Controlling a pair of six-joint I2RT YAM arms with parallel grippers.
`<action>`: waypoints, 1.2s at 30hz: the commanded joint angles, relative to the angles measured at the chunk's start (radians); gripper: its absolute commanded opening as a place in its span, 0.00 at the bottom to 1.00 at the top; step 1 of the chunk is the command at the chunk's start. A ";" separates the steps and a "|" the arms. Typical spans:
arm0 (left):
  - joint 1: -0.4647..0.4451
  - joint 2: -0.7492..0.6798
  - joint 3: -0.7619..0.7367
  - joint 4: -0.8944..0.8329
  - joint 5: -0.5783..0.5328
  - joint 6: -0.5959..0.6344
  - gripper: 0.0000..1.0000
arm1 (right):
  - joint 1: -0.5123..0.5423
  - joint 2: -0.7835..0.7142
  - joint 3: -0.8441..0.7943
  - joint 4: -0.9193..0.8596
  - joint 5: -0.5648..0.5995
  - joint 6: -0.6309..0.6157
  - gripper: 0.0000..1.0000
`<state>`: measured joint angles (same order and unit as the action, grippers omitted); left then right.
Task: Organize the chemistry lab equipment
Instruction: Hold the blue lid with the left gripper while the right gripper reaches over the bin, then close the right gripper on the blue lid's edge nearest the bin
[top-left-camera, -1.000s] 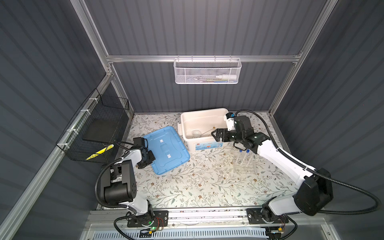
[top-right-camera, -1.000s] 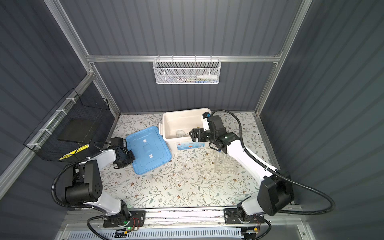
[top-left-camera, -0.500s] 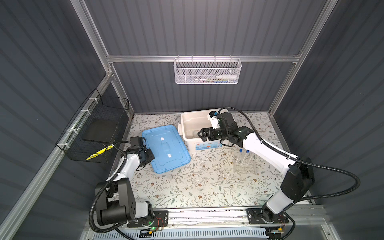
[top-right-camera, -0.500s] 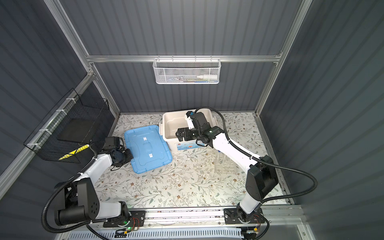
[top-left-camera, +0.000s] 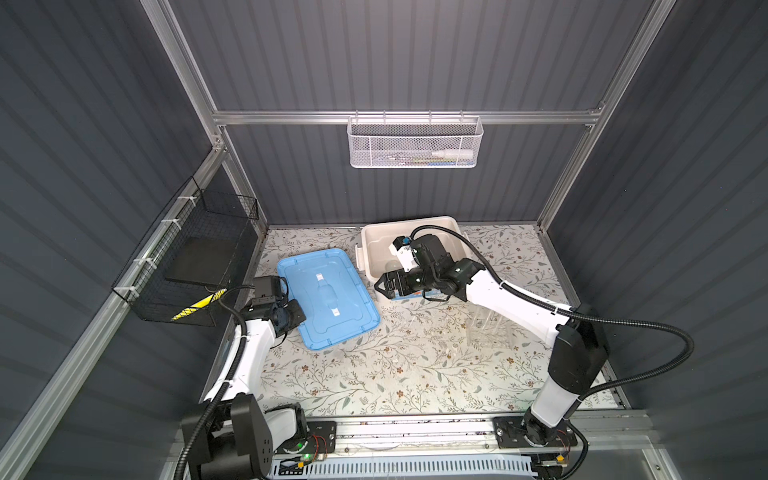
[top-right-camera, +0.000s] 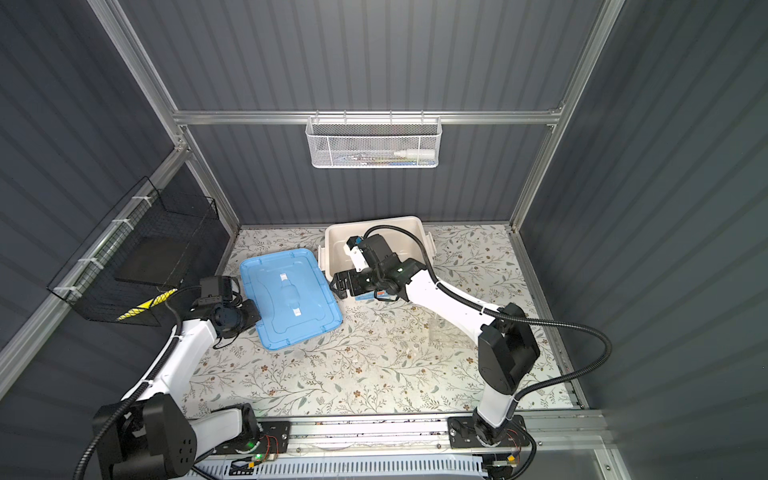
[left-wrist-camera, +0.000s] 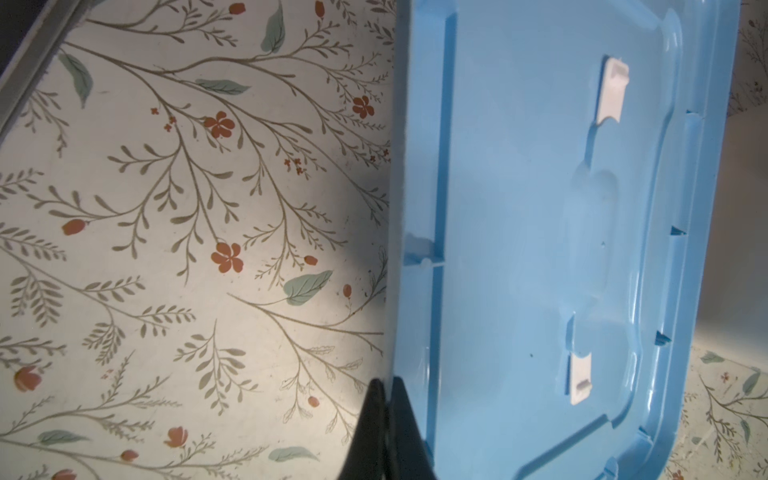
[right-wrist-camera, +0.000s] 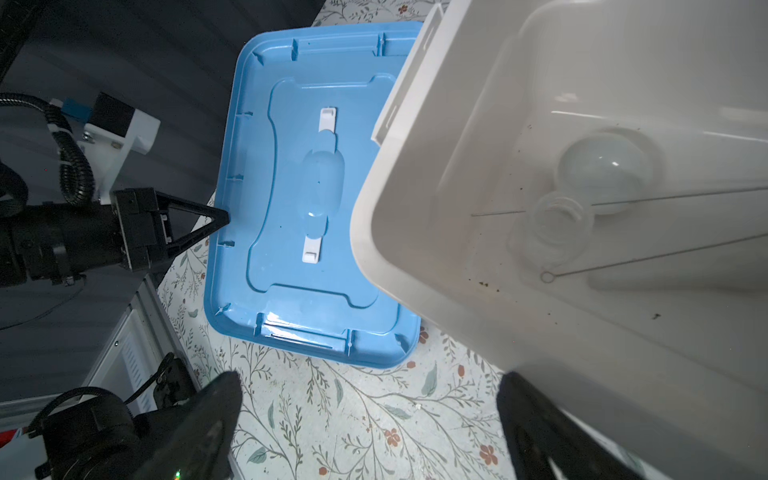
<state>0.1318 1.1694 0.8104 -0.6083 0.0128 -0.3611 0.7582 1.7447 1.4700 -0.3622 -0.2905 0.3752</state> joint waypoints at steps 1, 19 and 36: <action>0.003 -0.056 0.037 -0.029 -0.030 -0.036 0.00 | 0.011 0.013 0.004 0.011 -0.032 0.014 0.97; 0.003 -0.160 0.031 -0.063 0.032 -0.054 0.00 | 0.033 0.048 -0.074 0.083 -0.090 0.078 0.92; 0.002 -0.317 0.013 -0.146 0.084 -0.086 0.00 | 0.032 0.088 -0.111 0.146 -0.120 0.097 0.90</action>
<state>0.1318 0.8913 0.8120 -0.7444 0.0811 -0.4156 0.7853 1.8133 1.3743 -0.2420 -0.3904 0.4686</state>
